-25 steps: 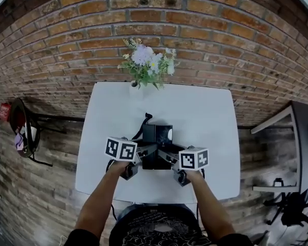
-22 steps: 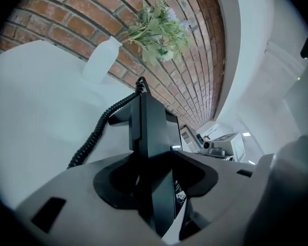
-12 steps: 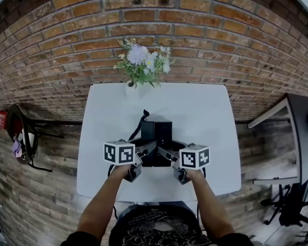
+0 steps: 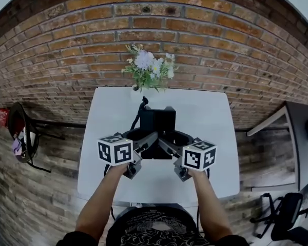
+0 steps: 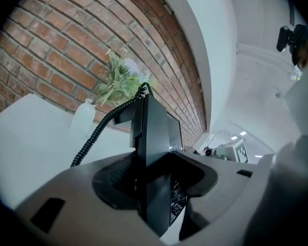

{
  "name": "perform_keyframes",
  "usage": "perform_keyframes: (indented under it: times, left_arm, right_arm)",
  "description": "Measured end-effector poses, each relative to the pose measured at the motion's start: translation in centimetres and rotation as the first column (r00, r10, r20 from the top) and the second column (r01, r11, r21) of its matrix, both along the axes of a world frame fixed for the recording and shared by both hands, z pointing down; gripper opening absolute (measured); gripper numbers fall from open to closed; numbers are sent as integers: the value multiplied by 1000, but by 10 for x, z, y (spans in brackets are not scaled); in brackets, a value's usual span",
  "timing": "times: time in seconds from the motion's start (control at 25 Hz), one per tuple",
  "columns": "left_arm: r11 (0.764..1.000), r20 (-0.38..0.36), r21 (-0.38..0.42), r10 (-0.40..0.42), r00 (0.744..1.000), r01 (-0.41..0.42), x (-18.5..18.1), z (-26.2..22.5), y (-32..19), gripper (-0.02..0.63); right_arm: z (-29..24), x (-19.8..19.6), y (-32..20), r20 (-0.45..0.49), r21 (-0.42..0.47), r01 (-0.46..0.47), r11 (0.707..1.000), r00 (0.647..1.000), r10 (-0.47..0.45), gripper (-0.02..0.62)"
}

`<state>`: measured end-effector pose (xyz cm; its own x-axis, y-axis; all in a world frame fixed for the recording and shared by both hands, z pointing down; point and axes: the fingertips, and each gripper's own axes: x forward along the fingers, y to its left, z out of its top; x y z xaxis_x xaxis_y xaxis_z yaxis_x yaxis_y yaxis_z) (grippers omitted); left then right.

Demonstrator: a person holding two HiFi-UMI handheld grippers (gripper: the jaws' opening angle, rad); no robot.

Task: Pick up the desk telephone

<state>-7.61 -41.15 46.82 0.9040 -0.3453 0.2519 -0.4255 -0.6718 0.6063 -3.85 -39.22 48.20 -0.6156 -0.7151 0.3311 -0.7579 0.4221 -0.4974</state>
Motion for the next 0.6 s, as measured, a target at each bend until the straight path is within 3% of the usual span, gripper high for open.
perform_keyframes:
  times: [0.6]
  left_arm:
    - [969, -93, 243, -29, 995, 51, -8, -115, 3, 202]
  right_arm:
    - [-112, -7, -1, -77, 254, 8, 967, 997, 12, 255]
